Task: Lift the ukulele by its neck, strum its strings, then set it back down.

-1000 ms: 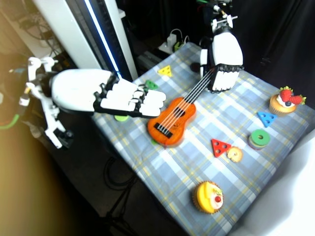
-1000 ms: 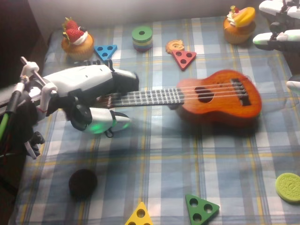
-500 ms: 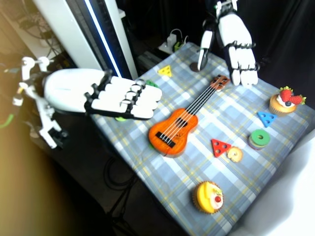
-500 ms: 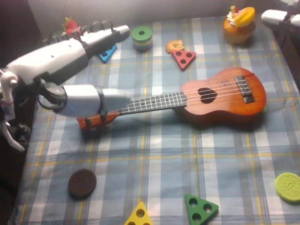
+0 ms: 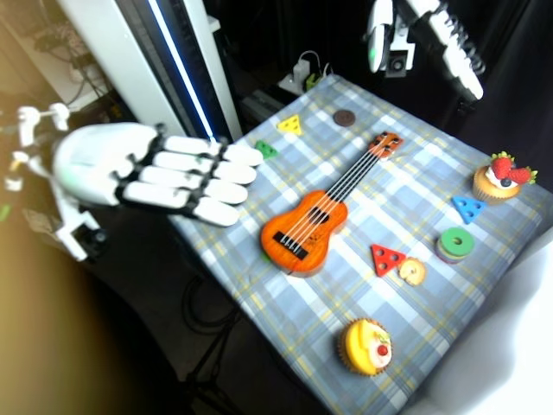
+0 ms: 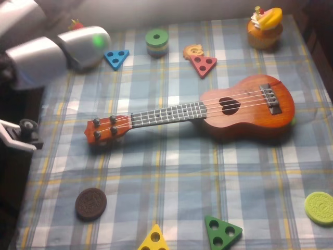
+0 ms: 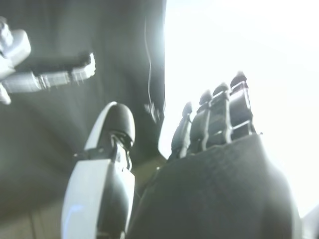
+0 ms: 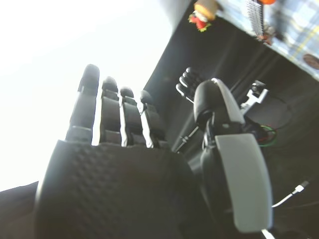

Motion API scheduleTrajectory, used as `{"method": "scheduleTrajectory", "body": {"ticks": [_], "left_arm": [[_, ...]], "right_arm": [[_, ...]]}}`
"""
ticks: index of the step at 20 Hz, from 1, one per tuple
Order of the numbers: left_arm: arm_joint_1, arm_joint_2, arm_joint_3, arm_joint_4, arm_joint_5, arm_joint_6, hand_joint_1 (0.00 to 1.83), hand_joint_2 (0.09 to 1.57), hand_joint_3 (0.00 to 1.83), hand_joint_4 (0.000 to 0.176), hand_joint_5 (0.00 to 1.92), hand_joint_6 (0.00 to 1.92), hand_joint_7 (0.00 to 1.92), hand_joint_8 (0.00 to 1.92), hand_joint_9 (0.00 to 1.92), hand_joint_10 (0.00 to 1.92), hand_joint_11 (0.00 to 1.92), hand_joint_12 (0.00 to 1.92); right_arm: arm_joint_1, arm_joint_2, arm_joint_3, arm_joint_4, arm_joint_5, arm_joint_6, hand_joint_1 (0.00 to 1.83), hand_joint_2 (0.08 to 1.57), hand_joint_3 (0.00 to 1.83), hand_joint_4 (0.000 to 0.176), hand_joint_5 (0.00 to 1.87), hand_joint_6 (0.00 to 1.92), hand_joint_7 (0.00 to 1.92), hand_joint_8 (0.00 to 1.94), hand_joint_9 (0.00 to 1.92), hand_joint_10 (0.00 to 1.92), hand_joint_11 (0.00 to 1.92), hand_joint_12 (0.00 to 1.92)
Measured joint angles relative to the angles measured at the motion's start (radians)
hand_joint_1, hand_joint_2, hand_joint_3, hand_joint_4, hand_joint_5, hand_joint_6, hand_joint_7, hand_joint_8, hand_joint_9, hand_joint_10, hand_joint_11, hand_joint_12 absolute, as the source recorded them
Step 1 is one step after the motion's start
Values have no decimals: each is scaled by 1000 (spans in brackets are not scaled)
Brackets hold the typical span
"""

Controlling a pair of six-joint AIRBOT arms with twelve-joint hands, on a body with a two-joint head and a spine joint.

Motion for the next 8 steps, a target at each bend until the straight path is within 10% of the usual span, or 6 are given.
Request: {"method": "scheduleTrajectory", "body": {"ticks": [2, 3, 4, 6, 7, 8], "left_arm": [[36, 0, 11, -28, -81, -72, 383, 1331, 9, 87, 0, 0, 0, 0, 0, 0, 29, 14], [57, 0, 11, -43, -133, -96, 366, 1320, 0, 93, 0, 0, 0, 0, 0, 0, 5, 210], [75, 0, 11, -46, -181, -117, 529, 1263, 0, 139, 0, 0, 0, 0, 0, 0, 0, 41], [109, 0, 8, -52, -290, -154, 703, 1230, 0, 122, 0, 0, 0, 0, 0, 0, 0, 1], [123, 0, 5, -57, -337, -160, 842, 1210, 38, 124, 0, 0, 0, 0, 0, 0, 0, 596], [137, 6, -7, -70, -391, -164, 811, 1248, 28, 147, 0, 0, 0, 0, 0, 0, 0, 591]], "right_arm": [[-20, -4, 0, 25, 60, -1, 421, 1260, 0, 11, 0, 0, 0, 0, 25, 9, 0, 106], [-26, -10, 0, 38, 96, -2, 483, 1248, 0, 17, 0, 0, 0, 0, 4, 1, 0, 111], [-35, -16, 0, 45, 124, -1, 532, 1240, 0, 15, 0, 0, 0, 0, 16, 6, 0, 108], [-53, -16, -4, 50, 171, -2, 575, 1227, 0, 0, 0, 0, 0, 0, 38, 7, 0, 276], [-62, -16, -5, 56, 194, -2, 527, 1212, 0, 0, 0, 0, 0, 0, 32, 3, 0, 227], [-73, -11, -8, 69, 222, -2, 514, 1211, 0, 0, 0, 0, 0, 0, 7, 0, 0, 180]]}}
